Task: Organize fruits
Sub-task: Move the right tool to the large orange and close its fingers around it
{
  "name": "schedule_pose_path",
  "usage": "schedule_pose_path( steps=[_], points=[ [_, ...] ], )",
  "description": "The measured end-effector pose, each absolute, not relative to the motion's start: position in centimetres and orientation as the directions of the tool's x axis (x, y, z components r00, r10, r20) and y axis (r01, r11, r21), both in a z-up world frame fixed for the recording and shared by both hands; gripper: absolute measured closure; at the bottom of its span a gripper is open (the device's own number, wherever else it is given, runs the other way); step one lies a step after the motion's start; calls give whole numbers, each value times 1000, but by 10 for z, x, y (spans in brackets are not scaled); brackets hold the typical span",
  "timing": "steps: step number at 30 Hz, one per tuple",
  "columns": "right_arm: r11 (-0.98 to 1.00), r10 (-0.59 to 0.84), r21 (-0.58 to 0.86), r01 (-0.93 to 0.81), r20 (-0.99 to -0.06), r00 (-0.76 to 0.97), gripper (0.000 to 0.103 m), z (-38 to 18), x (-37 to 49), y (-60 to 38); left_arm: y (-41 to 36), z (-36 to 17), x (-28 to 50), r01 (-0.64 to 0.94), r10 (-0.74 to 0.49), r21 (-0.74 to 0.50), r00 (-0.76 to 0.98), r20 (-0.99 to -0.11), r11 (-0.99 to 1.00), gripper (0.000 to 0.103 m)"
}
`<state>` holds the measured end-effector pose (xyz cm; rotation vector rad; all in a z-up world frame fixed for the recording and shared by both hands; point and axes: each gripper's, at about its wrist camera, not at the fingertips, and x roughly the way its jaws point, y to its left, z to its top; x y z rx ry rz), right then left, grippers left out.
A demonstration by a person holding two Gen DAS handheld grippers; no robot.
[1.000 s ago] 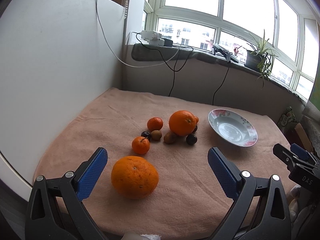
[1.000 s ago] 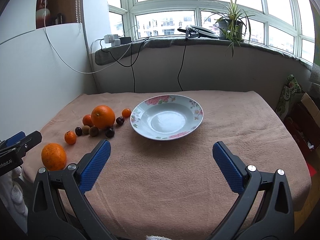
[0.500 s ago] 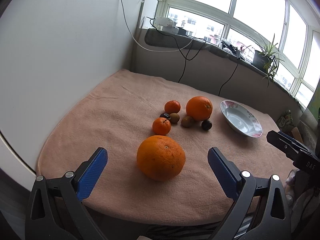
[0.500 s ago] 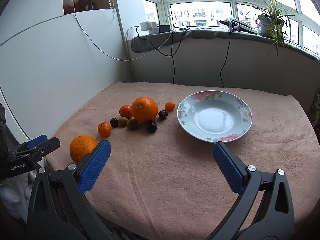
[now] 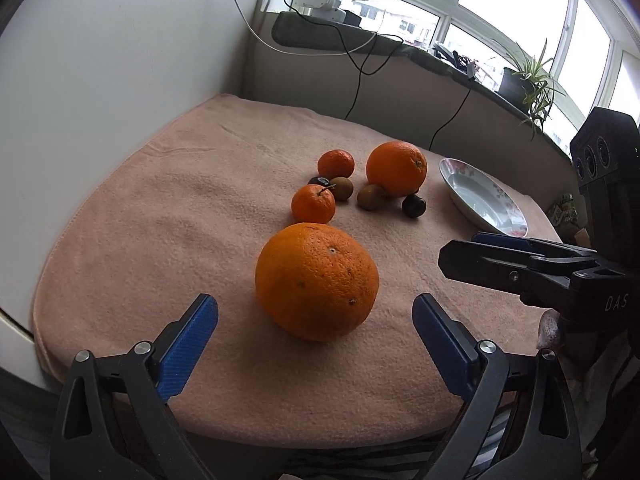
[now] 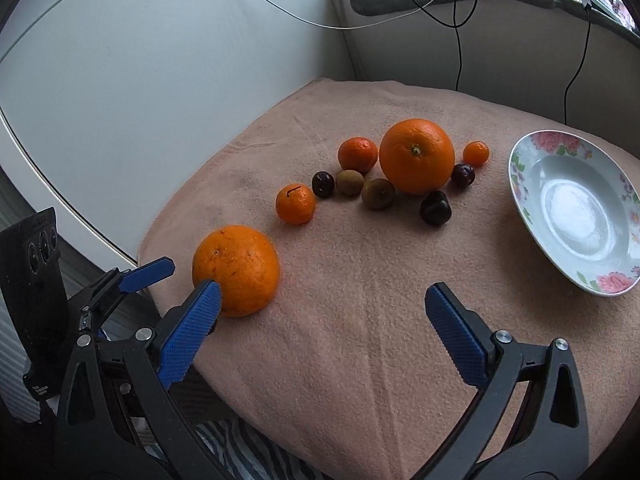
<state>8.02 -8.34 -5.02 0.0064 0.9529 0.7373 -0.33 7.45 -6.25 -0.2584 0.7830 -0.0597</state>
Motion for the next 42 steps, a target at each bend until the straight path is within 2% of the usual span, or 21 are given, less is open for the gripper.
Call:
schedule_pose_path(
  steps=[8,10,15,17,23,27,37,42],
  points=[
    [681,620,379,-626,-754,218,0,-63,83,-50,77,-74,4,-41,-187,-295,687,-702,955,11],
    [674,625,394,-626,-755,198,0,-66,87,-46,78,-75,5,-42,-190,-298,684,-704,954,20],
    [657,640,431,-618,-753,155,0,-78,93,-38,82,-79,6,-53,-194,-311,680,-707,949,22],
    [648,646,439,-623,-749,144,0,-81,91,-35,83,-80,8,-52,-200,-318,678,-707,947,27],
    [626,653,442,-642,-748,122,0,-82,91,-24,83,-81,9,-49,-207,-324,678,-706,945,27],
    [620,652,445,-646,-751,108,7,-85,94,-16,84,-81,8,-44,-214,-331,680,-701,943,30],
    [618,632,431,-657,-770,90,14,-96,97,1,84,-81,9,-34,-224,-335,681,-697,942,32],
    [608,643,451,-654,-762,72,25,-96,97,0,83,-81,9,-30,-222,-330,683,-696,943,32]
  ],
)
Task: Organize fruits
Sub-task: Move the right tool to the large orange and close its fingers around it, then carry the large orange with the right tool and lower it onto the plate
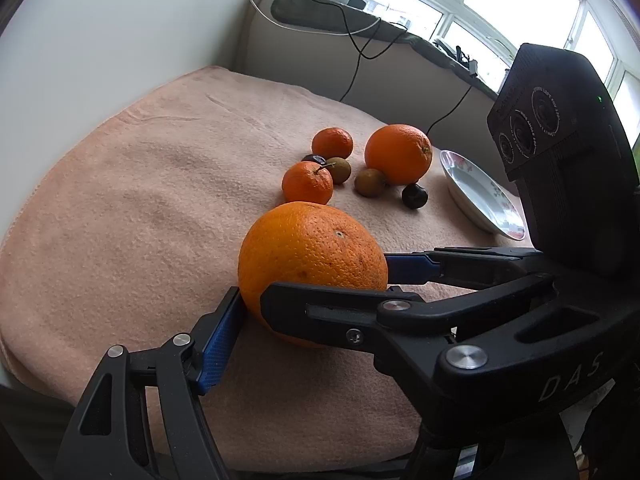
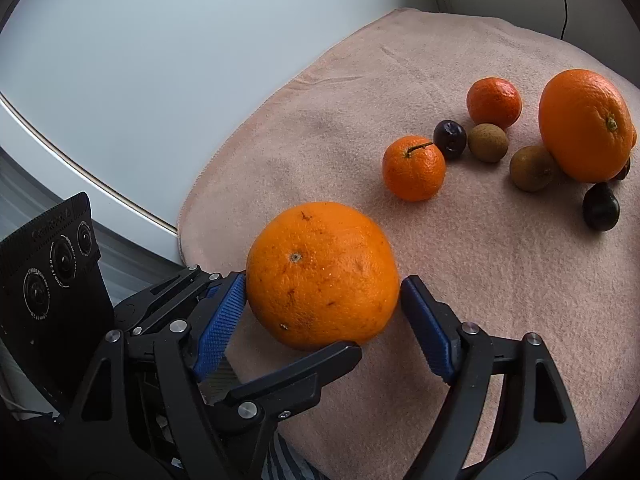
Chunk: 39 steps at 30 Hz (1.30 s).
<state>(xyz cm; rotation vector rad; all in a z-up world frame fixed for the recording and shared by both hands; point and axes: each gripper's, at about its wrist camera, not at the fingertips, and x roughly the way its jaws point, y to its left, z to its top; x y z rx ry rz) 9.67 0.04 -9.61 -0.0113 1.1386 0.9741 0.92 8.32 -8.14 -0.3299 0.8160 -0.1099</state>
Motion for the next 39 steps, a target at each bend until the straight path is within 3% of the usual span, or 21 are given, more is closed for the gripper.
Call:
schedule_pose_path(
  steps=[15,39],
  points=[
    [646,625,400,-650,-767,149,27,-87,95,-15,67,-74,15,7,-232,-312,684,-692,950,32],
    [777,591,375,-505,-711,381,27,-33,137,-135,-32,-23,84,291,-373,-236,654,-658,927,32]
  ],
)
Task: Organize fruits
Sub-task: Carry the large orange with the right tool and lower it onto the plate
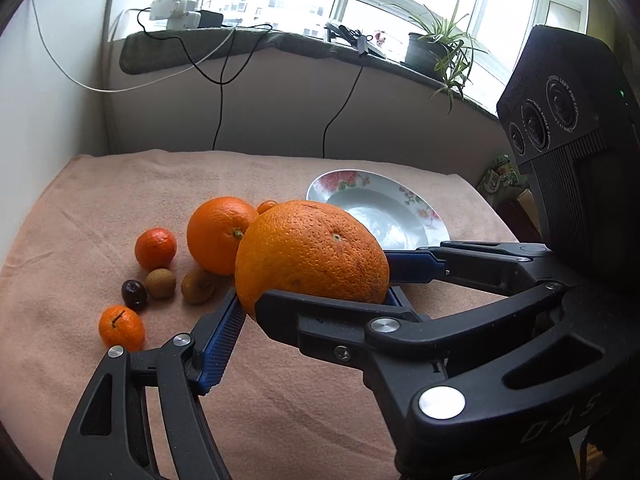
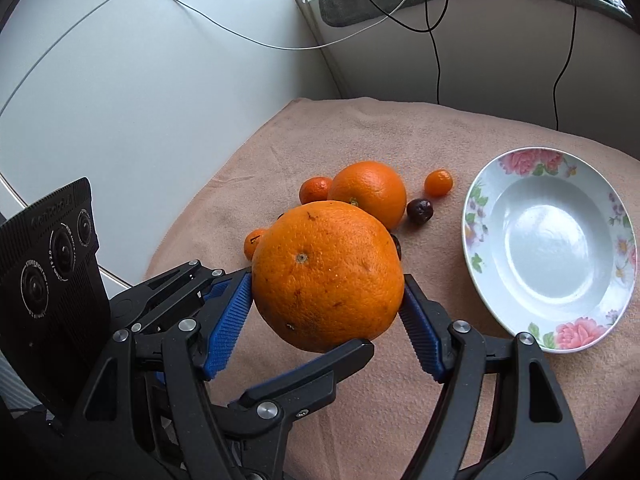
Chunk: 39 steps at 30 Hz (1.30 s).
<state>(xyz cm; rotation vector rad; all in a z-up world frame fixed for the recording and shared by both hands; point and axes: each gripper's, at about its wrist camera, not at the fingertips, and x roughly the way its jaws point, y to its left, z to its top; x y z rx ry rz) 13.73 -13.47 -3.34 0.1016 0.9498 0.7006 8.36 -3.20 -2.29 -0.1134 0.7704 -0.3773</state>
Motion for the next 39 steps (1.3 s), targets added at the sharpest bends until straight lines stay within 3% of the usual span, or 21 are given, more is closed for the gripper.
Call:
schedule_pose_path(
  steps=[9,14,39],
  points=[
    [817,562,368,-444,-680,471,27,-3,157,-184,-76,1,115,389,-412,-186,651,-638,902,32],
    [840,530,348,-416,-689,495,27,-3,166,-205,-94,-1,129,407,-451,-225,635,-627,885,32],
    [880,461,347,-323,-785,414,27,-66,236,-244,-129,-65,208,382,-502,-343,489,-713,858,32]
  ],
)
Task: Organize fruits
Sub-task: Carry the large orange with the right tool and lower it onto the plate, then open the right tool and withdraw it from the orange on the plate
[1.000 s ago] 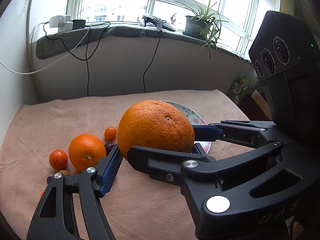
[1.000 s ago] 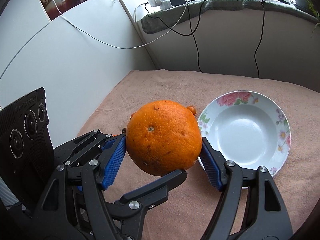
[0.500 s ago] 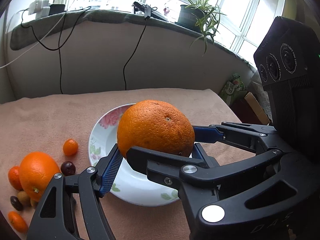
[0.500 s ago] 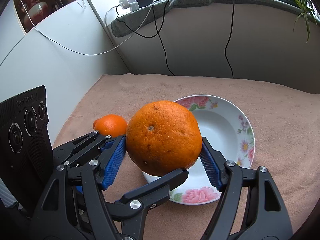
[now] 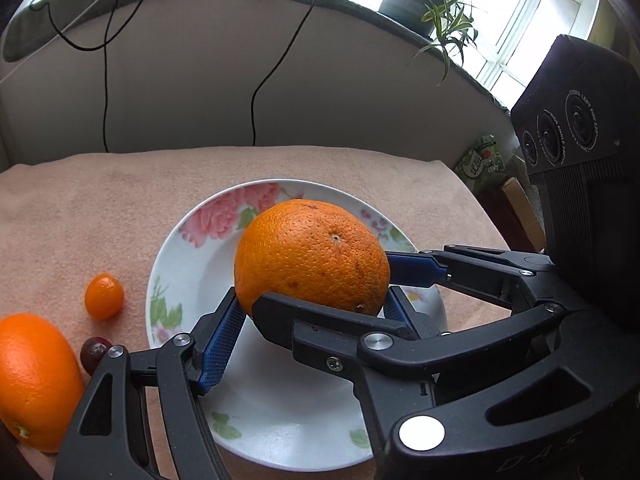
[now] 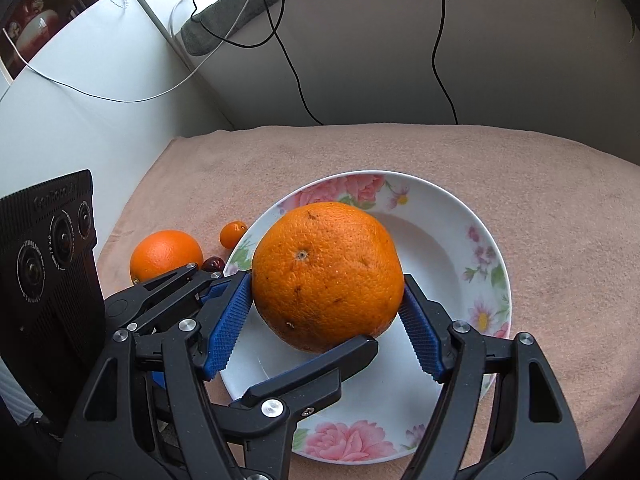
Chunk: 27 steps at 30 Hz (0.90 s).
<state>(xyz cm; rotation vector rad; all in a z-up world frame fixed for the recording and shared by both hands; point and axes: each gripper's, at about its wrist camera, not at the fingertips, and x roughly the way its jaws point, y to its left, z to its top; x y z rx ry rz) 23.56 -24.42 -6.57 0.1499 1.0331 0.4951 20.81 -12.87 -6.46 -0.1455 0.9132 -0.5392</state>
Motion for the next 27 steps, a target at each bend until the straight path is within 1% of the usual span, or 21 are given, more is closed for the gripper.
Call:
schedule_pose_path(
  steps=[9,13,14,15,16,27],
  points=[
    [879,469,369,-302,-785,404,26,-73,240,-247,-134,-67,214,381,-491,-332,476,-730,863,32],
    [891,445,336,-304,-774,450,24,-64,237,-249,-136,-67,215,380,-483,-322,484,-730,867,32],
    [896,436,323,-305,-772,463,23,-61,236,-249,-136,-66,215,378,-479,-319,485,-731,869,32],
    [899,428,312,-306,-768,476,19,-57,236,-250,-134,-66,214,375,-477,-317,486,-733,871,31],
    [901,426,306,-308,-764,485,17,-54,235,-251,-133,-66,213,372,-469,-311,489,-736,875,31],
    [907,419,311,-283,-738,530,16,-39,218,-265,-119,-61,197,356,-446,-292,508,-737,888,30]
  ],
)
